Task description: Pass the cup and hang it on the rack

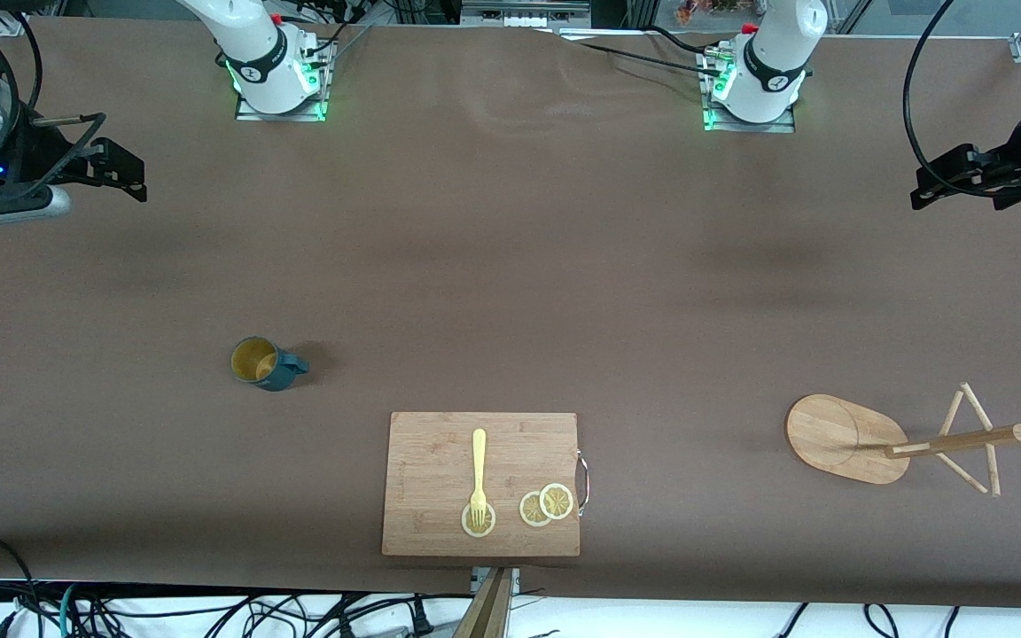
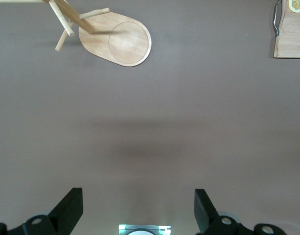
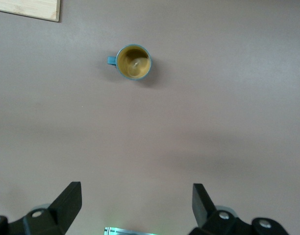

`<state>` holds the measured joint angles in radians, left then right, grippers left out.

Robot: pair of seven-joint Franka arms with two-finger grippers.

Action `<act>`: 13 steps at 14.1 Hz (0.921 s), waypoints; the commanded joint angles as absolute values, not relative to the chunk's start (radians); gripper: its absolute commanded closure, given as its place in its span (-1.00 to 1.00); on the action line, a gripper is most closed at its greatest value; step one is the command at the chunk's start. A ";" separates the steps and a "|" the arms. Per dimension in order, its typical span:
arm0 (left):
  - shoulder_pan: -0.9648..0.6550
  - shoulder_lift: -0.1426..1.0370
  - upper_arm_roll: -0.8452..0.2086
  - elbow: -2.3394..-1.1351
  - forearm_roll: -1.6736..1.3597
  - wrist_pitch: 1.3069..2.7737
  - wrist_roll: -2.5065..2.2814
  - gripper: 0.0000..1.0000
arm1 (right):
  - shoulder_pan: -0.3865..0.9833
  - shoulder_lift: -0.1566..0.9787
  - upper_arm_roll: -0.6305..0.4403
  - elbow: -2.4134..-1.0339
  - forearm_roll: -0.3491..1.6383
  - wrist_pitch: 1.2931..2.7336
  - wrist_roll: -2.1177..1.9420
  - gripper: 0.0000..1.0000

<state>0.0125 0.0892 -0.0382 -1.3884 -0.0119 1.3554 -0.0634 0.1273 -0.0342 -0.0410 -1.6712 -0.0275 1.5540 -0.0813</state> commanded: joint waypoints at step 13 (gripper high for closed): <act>0.020 0.089 -0.034 -1.388 -0.038 1.364 -0.051 -1.00 | 0.137 -0.038 -0.026 -1.722 -0.029 1.586 -0.084 -1.00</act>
<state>0.0136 0.0909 -0.0372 -1.3884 -0.0130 1.3554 -0.0634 0.1340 -0.0330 -0.0262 -1.6864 -0.0274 1.5557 -0.0813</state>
